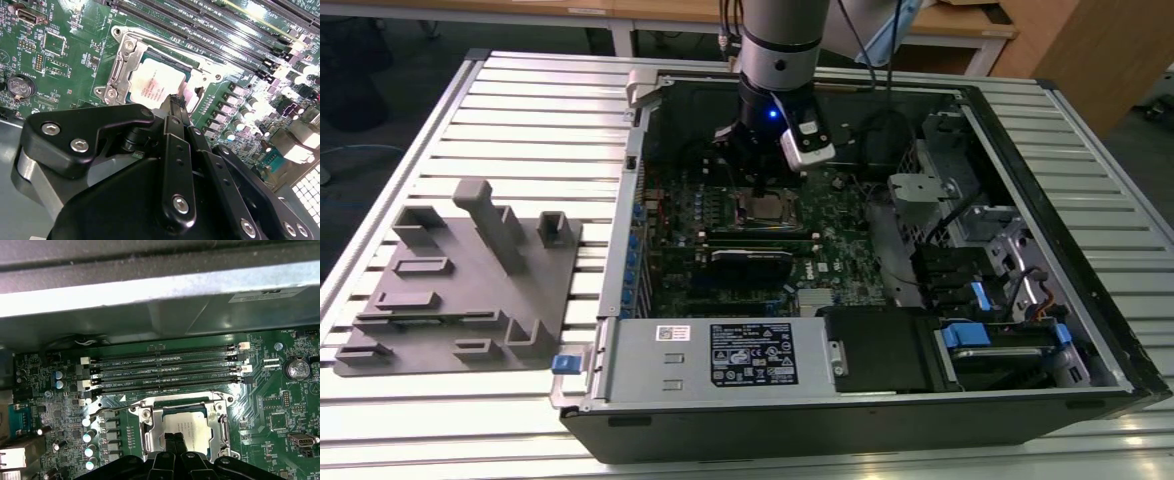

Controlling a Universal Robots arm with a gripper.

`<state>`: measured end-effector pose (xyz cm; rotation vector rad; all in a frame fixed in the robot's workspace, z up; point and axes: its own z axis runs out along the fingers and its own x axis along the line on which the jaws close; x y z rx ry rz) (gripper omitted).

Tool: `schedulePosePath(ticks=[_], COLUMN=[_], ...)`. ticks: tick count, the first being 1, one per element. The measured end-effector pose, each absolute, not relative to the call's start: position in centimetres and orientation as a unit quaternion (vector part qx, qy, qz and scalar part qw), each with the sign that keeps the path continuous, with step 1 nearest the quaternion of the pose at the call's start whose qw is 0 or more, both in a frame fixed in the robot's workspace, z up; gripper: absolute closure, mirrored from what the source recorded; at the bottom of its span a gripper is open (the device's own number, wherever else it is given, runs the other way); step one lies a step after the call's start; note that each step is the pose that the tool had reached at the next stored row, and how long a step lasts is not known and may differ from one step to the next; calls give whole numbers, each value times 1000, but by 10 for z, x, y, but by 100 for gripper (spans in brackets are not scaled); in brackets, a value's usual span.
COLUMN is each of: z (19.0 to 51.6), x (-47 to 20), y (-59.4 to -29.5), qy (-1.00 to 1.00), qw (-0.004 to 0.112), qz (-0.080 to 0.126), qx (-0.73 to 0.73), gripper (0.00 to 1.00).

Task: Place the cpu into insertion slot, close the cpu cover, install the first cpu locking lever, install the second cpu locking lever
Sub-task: 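Close the cpu cover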

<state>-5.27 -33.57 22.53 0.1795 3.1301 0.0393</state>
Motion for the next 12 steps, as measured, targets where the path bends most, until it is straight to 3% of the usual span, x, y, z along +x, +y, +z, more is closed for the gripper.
schedulePosePath(ticks=[12], z=[225], x=[-53], y=[-336], qy=[1000], qw=[3], qz=[13], qx=[16], gripper=[89])
